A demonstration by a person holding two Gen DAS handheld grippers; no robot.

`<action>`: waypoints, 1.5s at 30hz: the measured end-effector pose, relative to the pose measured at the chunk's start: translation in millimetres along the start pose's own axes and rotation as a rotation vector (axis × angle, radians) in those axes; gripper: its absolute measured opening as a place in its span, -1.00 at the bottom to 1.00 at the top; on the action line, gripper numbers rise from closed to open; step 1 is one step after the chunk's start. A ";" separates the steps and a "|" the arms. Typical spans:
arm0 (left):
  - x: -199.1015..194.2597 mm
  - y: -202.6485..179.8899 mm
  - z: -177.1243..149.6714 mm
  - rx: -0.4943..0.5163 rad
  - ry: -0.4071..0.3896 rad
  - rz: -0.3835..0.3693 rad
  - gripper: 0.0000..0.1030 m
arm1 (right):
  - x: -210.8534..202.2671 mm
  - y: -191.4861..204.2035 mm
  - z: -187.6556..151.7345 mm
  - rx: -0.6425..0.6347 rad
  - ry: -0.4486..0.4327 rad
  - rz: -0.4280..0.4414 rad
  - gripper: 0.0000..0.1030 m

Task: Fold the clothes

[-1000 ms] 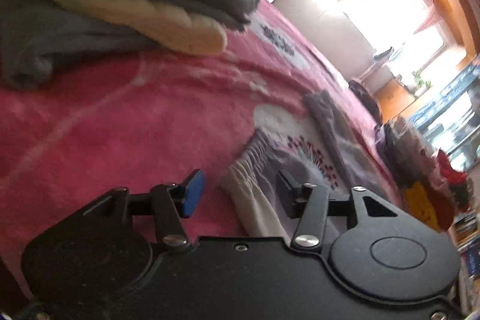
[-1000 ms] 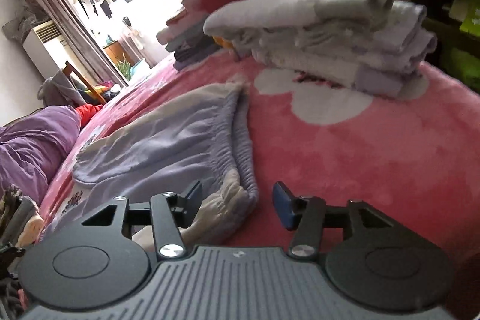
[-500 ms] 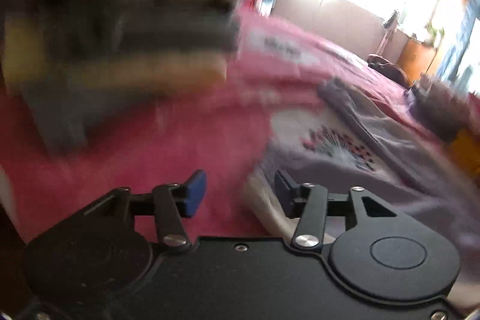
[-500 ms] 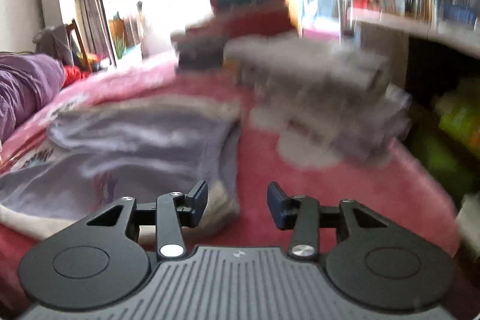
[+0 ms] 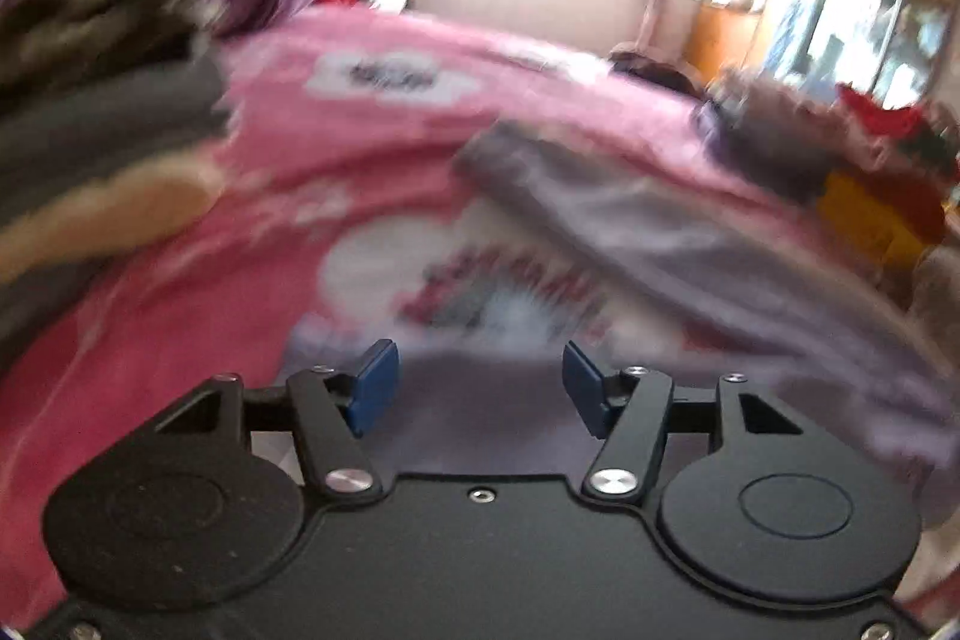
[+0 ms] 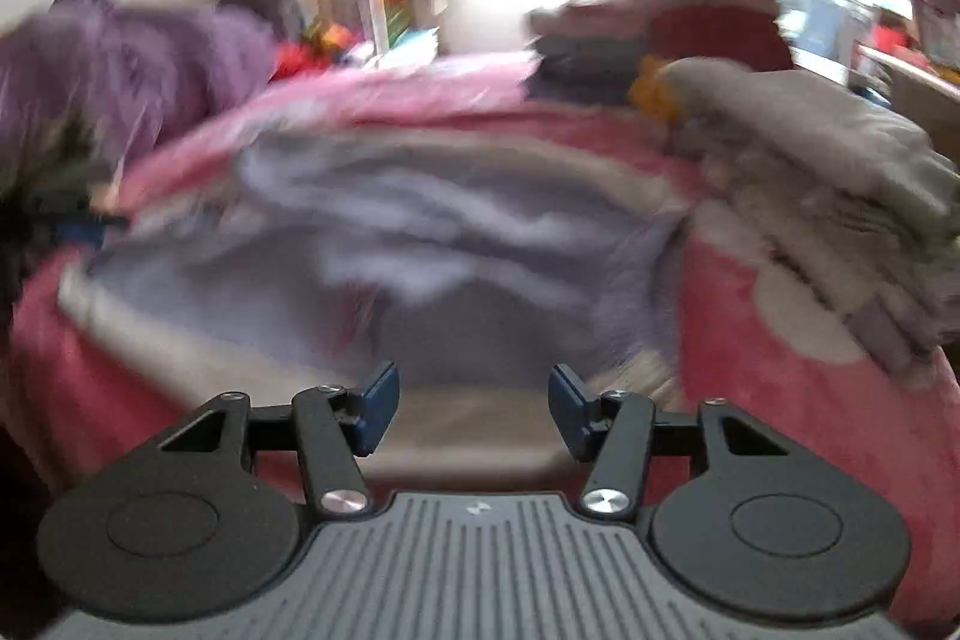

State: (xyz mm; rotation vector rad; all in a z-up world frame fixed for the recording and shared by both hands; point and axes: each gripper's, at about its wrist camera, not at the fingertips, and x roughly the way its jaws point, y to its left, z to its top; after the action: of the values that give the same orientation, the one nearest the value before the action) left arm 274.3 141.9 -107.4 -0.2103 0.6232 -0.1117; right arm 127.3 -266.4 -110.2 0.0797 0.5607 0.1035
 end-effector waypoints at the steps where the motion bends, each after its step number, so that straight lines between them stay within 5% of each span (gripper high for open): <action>1: 5.7 -2.3 6.4 0.001 -0.014 -0.011 0.14 | 0.4 -5.1 7.6 0.014 -0.020 -0.015 0.05; 8: 45.3 -18.5 36.0 -0.044 -0.040 -0.066 0.14 | 47.2 -27.1 61.8 -0.155 -0.038 -0.135 0.02; 14: 85.8 -60.9 48.3 0.059 -0.008 -0.125 0.13 | 113.5 -31.1 87.6 -0.249 0.064 -0.083 -0.29; 17: 109.1 -84.0 52.8 0.115 0.021 -0.164 0.13 | 157.1 -46.1 74.7 -0.380 0.166 -0.231 -0.53; 18: 116.9 -91.7 54.1 0.137 0.031 -0.175 0.13 | 164.3 -64.8 71.3 -0.326 0.182 -0.236 -0.53; 21: 137.4 -108.4 58.3 0.195 0.059 -0.176 0.13 | 159.1 -92.4 78.6 -0.167 0.151 -0.200 -0.55; 23: 148.1 -114.2 61.4 0.214 0.075 -0.175 0.13 | 157.2 -84.5 80.2 -0.217 0.142 -0.223 -0.54; 30: 167.6 -123.8 75.4 0.276 0.091 -0.187 0.13 | 126.9 -74.7 96.1 -0.220 0.070 -0.091 -0.48; 34: 200.1 -130.0 79.7 0.283 0.181 -0.123 0.13 | 145.0 -66.8 91.9 -0.275 0.153 -0.033 -0.41; 36: 213.3 -131.8 83.2 0.289 0.155 -0.093 0.25 | 161.0 -68.1 82.5 -0.295 0.228 -0.058 -0.38; 39: 211.5 -130.6 97.4 0.253 0.061 0.006 0.19 | 153.1 -78.6 88.2 -0.234 0.188 -0.045 -0.44; 45: 186.4 -97.9 114.7 0.216 0.077 -0.014 0.19 | 132.5 -92.8 95.7 -0.122 0.082 0.061 -0.20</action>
State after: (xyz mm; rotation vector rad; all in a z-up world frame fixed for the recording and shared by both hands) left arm 488.3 34.1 -99.9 -0.0015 0.6816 -0.2005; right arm 297.0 -347.0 -108.8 -0.0259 0.6330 0.2007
